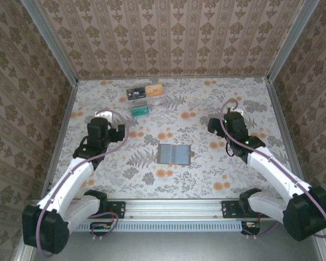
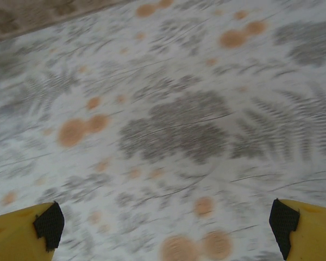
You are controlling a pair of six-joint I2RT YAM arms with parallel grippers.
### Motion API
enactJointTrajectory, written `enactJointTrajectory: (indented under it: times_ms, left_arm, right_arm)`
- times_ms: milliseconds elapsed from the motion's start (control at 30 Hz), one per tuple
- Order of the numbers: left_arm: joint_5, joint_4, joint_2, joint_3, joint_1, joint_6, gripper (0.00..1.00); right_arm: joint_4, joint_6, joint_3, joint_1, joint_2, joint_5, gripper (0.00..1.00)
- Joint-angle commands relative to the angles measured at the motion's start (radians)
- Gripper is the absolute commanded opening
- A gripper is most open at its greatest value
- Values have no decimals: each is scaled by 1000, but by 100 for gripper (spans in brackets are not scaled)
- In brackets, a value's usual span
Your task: Take the credit cards out of the card holder
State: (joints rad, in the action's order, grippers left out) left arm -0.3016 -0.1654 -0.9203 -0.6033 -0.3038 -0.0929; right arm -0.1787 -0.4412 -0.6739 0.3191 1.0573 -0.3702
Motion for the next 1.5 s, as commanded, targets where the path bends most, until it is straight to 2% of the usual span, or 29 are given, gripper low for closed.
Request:
enactJointTrajectory:
  times_ms: [0,133,333,500,533,700,767,867,900,967,1033,1467]
  left_arm:
    - [-105,43,26,51,47,-72,100]
    - [-122,177,-63,98,117,-67,100]
    - [-25,372,-321,50,214,10,100]
    - [62,677,-479,89,241,96,100]
    - [81,735,-512,94,248,113,100]
    - [202,787,-576,88,279,115,100]
    - [242,873,-574,135,286,119,100]
    - [288,1079,-629,217,293,144,100]
    - [284,1014,-610,202,296,130,100]
    - [282,1036,-620,202,292,138,100]
    - [279,1018,-616,199,290,136,100]
    - [260,1016,-613,198,278,143,100]
  right_arm:
    - [207,163,112,-4,-44,-255,100]
    - [374,295,198,-21,-16,-291,100]
    - [528,304,196,-92,160,-270,100]
    - [714,324,194,-146,308,-187,100]
    - [700,327,176,-158,324,-157,100]
    - [789,382,171,-228,381,11,100]
    - [930,362,232,-268,418,67,100]
    - [942,371,236,-279,427,128,100]
    - [959,379,246,-279,429,155,100]
    - [1117,393,294,-278,487,168,100]
    - [1038,381,277,-279,464,162,100]
    - [1060,386,282,-279,470,162,100]
